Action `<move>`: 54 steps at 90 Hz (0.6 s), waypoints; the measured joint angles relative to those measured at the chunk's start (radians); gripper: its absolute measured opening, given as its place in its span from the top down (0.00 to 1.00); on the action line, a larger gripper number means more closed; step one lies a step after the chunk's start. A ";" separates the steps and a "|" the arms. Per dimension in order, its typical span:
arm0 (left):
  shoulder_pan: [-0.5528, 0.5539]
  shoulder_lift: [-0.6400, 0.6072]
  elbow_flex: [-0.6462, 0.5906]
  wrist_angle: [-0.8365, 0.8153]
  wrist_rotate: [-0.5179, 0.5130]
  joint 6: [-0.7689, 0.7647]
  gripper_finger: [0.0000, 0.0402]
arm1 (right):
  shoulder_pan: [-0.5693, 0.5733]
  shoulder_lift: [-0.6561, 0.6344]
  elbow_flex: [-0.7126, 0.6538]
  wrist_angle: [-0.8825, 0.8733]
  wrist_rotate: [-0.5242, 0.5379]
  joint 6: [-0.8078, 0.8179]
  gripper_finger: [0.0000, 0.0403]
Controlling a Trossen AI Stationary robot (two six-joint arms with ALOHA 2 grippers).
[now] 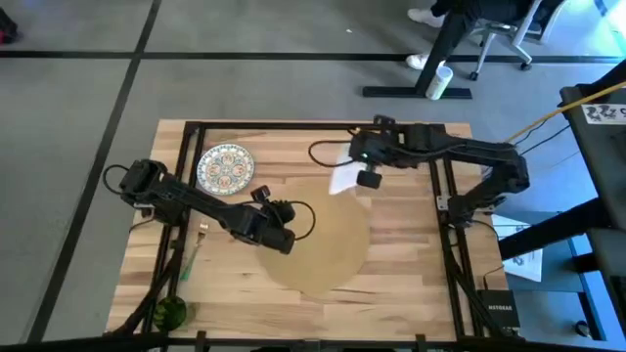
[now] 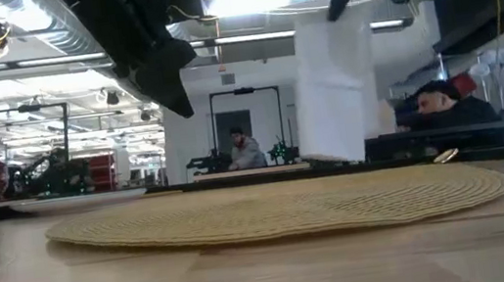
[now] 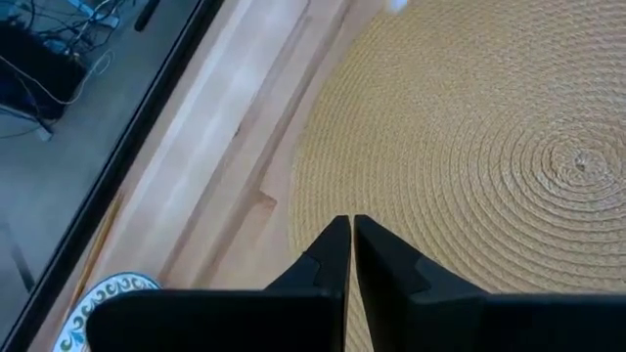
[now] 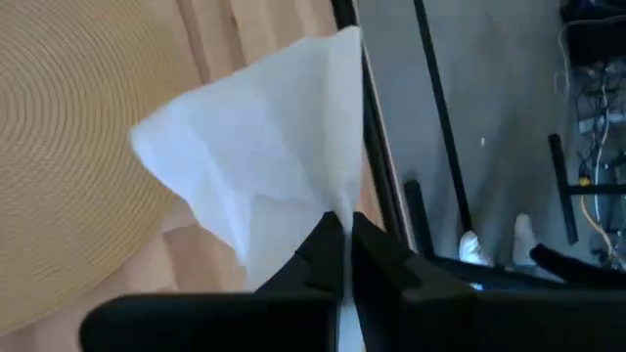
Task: Set table place
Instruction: Fold the table napkin
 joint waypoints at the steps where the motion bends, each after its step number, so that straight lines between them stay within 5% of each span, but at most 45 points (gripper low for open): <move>1: 0.000 0.000 0.000 -0.003 0.000 -0.002 1.00 | -0.003 0.003 0.000 0.007 0.000 -0.008 1.00; 23: 0.016 0.000 0.000 -0.055 -0.001 -0.059 1.00 | -0.019 0.054 0.069 0.057 0.032 -0.085 1.00; 54: 0.018 0.000 0.000 -0.059 -0.001 -0.062 1.00 | 0.008 0.124 0.062 0.046 -0.054 -0.102 1.00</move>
